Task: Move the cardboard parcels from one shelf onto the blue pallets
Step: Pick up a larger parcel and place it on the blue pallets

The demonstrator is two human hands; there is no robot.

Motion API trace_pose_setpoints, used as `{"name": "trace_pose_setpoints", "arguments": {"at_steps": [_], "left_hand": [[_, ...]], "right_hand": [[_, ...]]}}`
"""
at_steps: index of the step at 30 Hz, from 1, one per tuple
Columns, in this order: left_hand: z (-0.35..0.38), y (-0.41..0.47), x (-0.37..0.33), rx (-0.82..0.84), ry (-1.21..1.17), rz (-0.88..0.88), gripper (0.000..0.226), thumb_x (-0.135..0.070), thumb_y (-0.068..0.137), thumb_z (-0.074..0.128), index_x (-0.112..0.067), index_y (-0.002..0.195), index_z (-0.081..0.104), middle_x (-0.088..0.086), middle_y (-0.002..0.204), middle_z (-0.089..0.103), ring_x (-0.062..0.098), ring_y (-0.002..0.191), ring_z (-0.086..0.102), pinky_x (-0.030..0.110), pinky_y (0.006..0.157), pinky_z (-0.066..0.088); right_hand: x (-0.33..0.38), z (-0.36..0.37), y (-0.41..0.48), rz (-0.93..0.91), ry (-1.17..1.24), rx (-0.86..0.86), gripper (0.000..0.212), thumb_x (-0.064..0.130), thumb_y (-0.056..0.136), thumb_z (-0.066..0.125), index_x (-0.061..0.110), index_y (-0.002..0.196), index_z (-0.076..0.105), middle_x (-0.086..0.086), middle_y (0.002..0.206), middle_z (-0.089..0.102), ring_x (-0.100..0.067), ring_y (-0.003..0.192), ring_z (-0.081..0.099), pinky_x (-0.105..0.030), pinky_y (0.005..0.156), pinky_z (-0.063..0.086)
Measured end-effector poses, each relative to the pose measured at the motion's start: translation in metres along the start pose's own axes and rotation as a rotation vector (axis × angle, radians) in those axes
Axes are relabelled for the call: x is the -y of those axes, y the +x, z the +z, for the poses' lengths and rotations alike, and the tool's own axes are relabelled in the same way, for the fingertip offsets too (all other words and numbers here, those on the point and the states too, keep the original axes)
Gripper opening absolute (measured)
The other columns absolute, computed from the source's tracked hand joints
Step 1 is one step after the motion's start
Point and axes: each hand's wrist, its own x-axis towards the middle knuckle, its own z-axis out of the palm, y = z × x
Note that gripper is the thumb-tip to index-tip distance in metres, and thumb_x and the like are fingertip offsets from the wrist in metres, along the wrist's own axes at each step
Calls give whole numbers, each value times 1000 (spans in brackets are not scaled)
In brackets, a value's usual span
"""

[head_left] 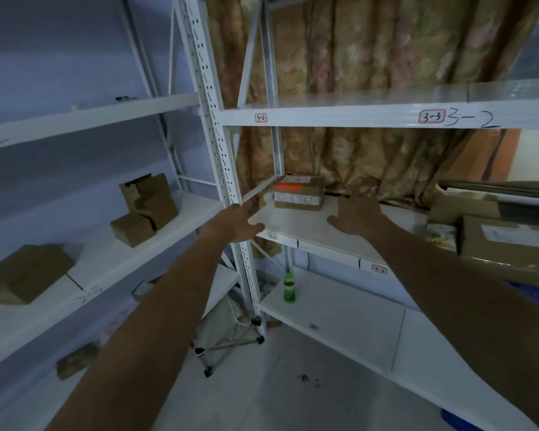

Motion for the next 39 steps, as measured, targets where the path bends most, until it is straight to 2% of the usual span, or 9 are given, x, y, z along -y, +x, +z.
{"name": "trace_pose_setpoints", "arguments": {"at_steps": [6, 9, 12, 16, 21, 28, 33, 37, 39], "left_hand": [[24, 53, 3, 27, -9, 24, 70, -43, 94, 61, -21, 154, 33, 15, 145, 50, 36, 131, 50, 40, 104, 42], [37, 95, 7, 53, -3, 46, 70, -46, 93, 60, -21, 153, 35, 13, 143, 53, 35, 125, 55, 41, 102, 47], [48, 143, 11, 89, -2, 64, 79, -53, 91, 57, -24, 158, 26, 7, 155, 42, 33, 136, 47, 43, 110, 42], [63, 226, 19, 121, 1, 57, 100, -71, 73, 48, -28, 159, 22, 2, 163, 30, 26, 144, 38, 44, 115, 37], [78, 299, 15, 121, 23, 39, 101, -75, 77, 46, -26, 160, 15, 5, 164, 26, 28, 148, 30, 44, 117, 33], [85, 350, 10, 80, -37, 110, 69, -44, 93, 64, -24, 153, 35, 9, 147, 51, 30, 128, 54, 38, 103, 46], [100, 392, 22, 99, -135, 135, 72, -45, 88, 69, -33, 151, 36, 7, 136, 61, 28, 120, 61, 39, 96, 50], [116, 418, 29, 66, -188, 290, 82, -51, 86, 69, -32, 155, 28, 6, 146, 53, 29, 131, 53, 47, 106, 47], [126, 435, 37, 47, -215, 302, 91, -66, 80, 67, -33, 155, 27, 4, 148, 51, 28, 133, 52, 46, 107, 46]], "right_hand": [[6, 28, 51, 2, -35, -52, 79, 60, 90, 54, 8, 147, 38, -21, 152, 33, -39, 134, 39, -44, 106, 39], [5, 47, 90, 9, 2, -58, 85, 61, 88, 56, 10, 151, 30, -19, 154, 26, -40, 135, 36, -44, 104, 39], [-3, 64, 139, 15, 101, 4, 89, 63, 82, 52, 15, 152, 26, -16, 155, 29, -37, 136, 37, -45, 106, 41], [-14, 88, 204, 62, 214, 97, 89, 56, 83, 64, 17, 152, 25, -14, 153, 31, -39, 131, 43, -51, 102, 44], [-26, 116, 258, 85, 206, 148, 91, 53, 85, 65, 19, 155, 18, -11, 157, 22, -40, 135, 39, -54, 107, 38], [-27, 141, 311, 45, 242, 220, 97, 55, 84, 68, 17, 156, 15, -9, 160, 18, -38, 126, 49, -54, 101, 44], [-24, 168, 345, 29, 230, 237, 98, 60, 81, 69, 24, 156, 18, -7, 161, 19, -35, 133, 44, -49, 105, 43], [-22, 189, 371, 76, 274, 199, 118, 75, 69, 69, 28, 157, 7, -6, 162, 18, -36, 136, 41, -48, 103, 44], [-20, 196, 380, 88, 257, 217, 115, 72, 72, 69, 27, 158, 7, -6, 163, 12, -36, 137, 39, -47, 104, 44]]}}
